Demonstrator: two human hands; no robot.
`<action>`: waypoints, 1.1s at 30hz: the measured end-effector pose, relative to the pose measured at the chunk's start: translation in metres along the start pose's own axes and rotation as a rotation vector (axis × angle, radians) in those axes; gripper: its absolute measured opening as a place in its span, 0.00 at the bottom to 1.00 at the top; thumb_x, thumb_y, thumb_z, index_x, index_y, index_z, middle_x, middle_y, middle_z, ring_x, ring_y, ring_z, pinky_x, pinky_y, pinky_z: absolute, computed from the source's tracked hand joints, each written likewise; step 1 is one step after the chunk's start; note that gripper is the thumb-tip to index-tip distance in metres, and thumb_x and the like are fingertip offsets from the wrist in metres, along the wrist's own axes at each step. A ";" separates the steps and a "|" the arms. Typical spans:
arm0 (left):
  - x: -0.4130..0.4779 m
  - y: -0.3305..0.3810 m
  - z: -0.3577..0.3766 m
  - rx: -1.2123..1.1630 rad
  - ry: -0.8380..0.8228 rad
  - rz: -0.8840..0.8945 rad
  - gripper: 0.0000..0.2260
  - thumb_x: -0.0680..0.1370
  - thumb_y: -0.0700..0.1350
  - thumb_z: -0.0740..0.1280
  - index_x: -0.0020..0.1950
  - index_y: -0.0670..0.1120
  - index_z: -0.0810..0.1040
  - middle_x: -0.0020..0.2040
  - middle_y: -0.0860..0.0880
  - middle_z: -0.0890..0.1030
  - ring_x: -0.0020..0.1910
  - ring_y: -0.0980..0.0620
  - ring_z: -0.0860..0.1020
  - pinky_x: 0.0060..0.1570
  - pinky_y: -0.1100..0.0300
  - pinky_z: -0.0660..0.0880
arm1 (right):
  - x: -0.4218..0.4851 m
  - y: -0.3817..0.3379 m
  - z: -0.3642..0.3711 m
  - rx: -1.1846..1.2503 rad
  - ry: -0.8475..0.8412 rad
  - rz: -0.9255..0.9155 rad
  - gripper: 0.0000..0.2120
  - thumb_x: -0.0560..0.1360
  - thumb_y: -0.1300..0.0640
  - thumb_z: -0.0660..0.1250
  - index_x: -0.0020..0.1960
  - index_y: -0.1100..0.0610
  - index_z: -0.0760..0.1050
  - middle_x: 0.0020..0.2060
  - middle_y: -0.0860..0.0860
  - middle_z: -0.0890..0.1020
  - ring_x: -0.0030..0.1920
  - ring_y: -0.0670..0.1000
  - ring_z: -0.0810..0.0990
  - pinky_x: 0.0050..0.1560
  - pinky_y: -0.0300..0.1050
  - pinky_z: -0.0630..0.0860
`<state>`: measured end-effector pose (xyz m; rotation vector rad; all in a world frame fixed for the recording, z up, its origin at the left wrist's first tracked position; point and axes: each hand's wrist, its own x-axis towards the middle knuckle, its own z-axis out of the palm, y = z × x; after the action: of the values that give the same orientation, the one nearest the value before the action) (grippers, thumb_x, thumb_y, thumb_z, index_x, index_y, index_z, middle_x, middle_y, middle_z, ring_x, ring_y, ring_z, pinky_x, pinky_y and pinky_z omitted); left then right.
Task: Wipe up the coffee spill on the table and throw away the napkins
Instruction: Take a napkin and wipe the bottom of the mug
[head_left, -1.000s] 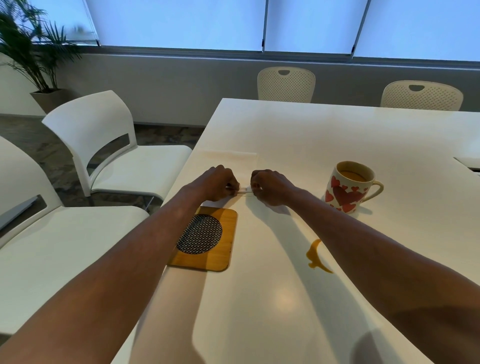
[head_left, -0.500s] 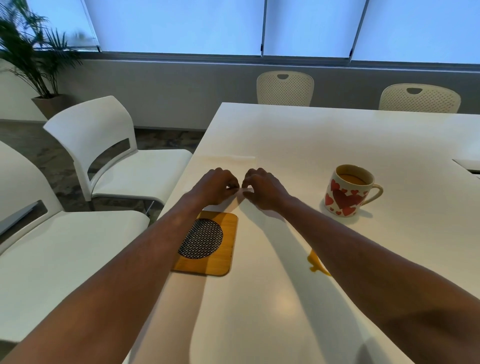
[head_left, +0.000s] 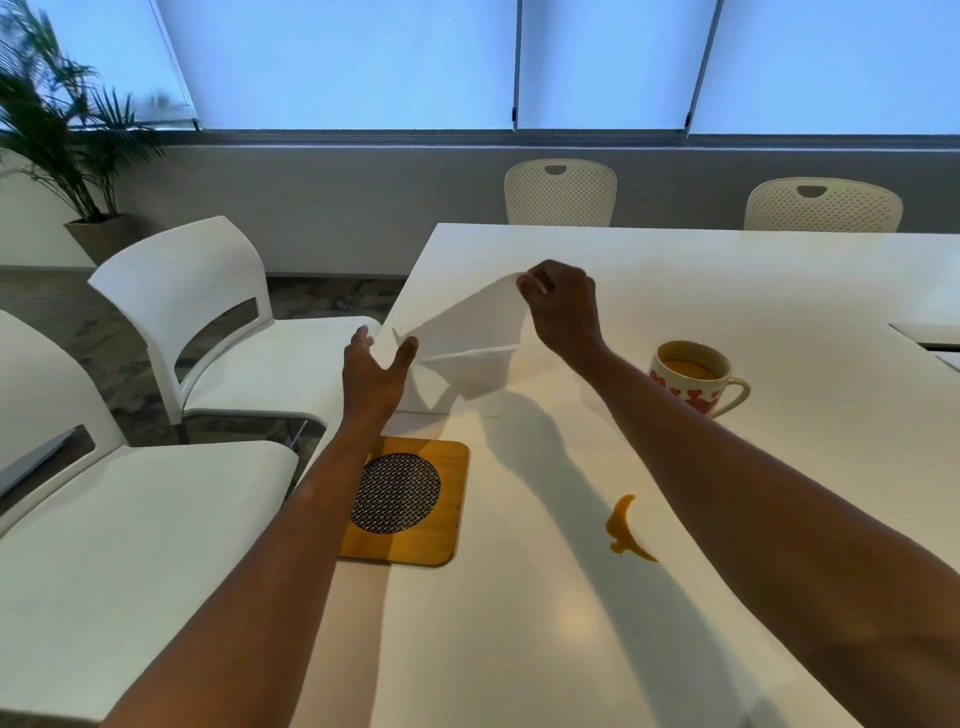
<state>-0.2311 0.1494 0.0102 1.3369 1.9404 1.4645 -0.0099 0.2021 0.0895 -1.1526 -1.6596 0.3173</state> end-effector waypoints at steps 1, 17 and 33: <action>-0.002 0.001 0.004 -0.062 -0.018 -0.055 0.36 0.75 0.61 0.66 0.77 0.45 0.58 0.74 0.42 0.67 0.71 0.42 0.68 0.65 0.46 0.69 | 0.003 -0.004 -0.006 0.029 0.021 0.009 0.09 0.75 0.58 0.67 0.41 0.64 0.79 0.33 0.52 0.80 0.35 0.52 0.76 0.38 0.42 0.70; -0.019 0.052 0.050 -0.763 -0.238 -0.204 0.34 0.76 0.62 0.62 0.77 0.49 0.56 0.76 0.46 0.64 0.72 0.43 0.67 0.70 0.46 0.65 | 0.005 -0.038 -0.089 0.309 0.066 0.135 0.05 0.78 0.59 0.66 0.48 0.61 0.78 0.44 0.55 0.83 0.37 0.54 0.85 0.29 0.41 0.81; -0.055 0.102 0.068 -1.065 -0.468 -0.307 0.12 0.80 0.55 0.60 0.61 0.54 0.74 0.50 0.47 0.85 0.45 0.46 0.85 0.41 0.46 0.81 | -0.070 -0.021 -0.095 -0.336 -0.240 -0.342 0.06 0.76 0.58 0.69 0.51 0.59 0.80 0.65 0.52 0.77 0.51 0.56 0.83 0.39 0.33 0.75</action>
<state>-0.1075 0.1414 0.0604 0.7240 0.7722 1.4789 0.0592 0.1059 0.1021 -1.0758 -2.1440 -0.0472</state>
